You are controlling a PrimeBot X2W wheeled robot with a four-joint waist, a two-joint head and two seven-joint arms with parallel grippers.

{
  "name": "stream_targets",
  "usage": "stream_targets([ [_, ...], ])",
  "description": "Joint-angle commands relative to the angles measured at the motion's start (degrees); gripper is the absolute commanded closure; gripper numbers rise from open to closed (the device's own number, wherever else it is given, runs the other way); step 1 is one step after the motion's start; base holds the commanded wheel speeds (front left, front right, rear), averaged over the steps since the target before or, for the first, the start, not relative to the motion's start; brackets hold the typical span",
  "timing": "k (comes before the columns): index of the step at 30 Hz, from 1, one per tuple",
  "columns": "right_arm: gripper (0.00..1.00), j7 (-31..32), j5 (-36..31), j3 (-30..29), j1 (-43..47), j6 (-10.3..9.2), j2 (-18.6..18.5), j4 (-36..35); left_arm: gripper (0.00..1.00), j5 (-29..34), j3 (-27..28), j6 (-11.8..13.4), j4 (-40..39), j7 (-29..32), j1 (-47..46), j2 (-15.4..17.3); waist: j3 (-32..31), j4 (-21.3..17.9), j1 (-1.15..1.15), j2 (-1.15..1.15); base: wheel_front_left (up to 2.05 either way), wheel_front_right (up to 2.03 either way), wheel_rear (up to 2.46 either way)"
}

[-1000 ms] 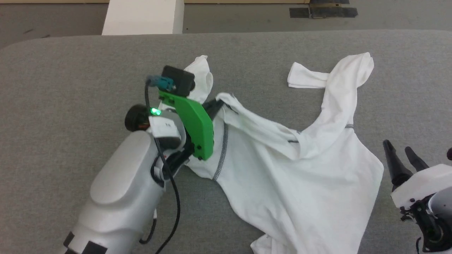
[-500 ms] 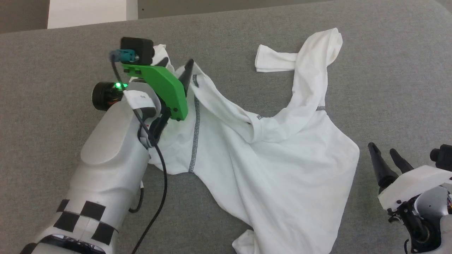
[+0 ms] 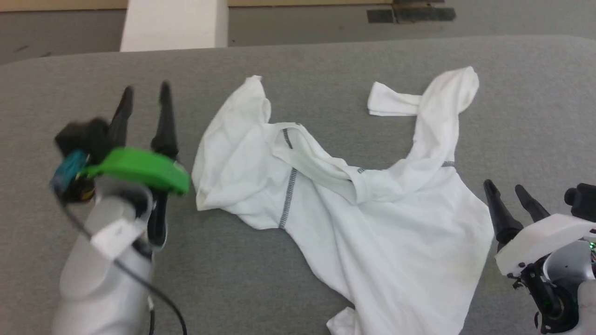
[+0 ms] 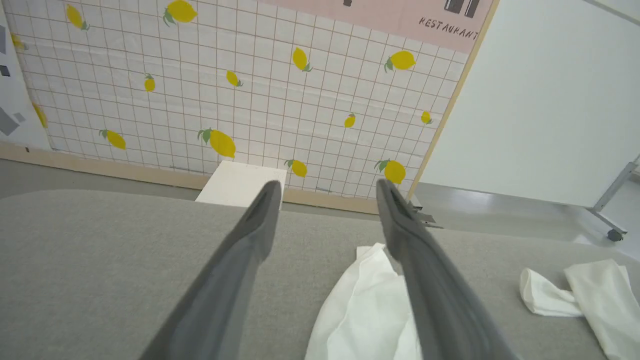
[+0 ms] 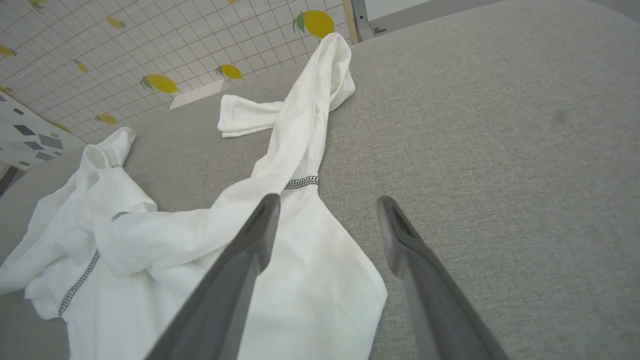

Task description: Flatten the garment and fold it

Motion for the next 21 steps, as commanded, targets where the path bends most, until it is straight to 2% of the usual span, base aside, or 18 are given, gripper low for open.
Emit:
stream_targets([
  [1, 0.00, 0.2, -1.2, 0.7, 0.7, -0.06, 0.0, -0.9, 0.00, 1.1, 1.8, 0.9, -3.0, -0.4, 4.2, -0.1, -2.2, 2.9, 0.00, 0.00, 0.00, 0.00, 0.00],
  [4, 0.00, 0.8, -4.8, 4.3, 0.5, -0.06, 0.0, -2.9, 0.00, 1.9, 6.1, 2.5, -9.9, -0.4, 14.1, -1.7, -1.9, 3.8, 0.00, 0.00, 0.00, 0.00, 0.00],
  [9, 0.00, 2.2, -6.2, 13.2, -1.8, -0.06, 0.0, -3.3, 0.00, 3.4, 9.2, 2.5, -15.6, -0.4, 23.1, -4.5, -0.9, 5.5, 0.00, 0.00, 0.00, 0.00, 0.00],
  [13, 0.00, 3.4, -9.3, 19.0, -5.5, -0.06, 0.0, -0.4, 0.00, 4.6, 10.0, 2.1, -17.3, -0.4, 24.6, -6.6, 0.1, 7.5, 0.00, 0.00, 0.00, 0.00, 0.00],
  [15, 0.00, 4.7, -13.1, 20.8, -7.4, -0.06, -0.1, 2.4, 0.00, 5.1, 9.7, 1.4, -17.3, -0.4, 24.4, -7.3, 0.6, 8.4, 0.00, 0.00, 0.00, 0.00, 0.00],
  [21, 0.00, 8.0, -20.1, 21.2, -10.8, -0.06, -0.1, 9.6, 0.00, 6.5, 8.6, -0.4, -16.2, -0.4, 22.8, -9.0, 1.6, 10.7, 0.00, 0.00, 0.00, 0.00, 0.00],
])
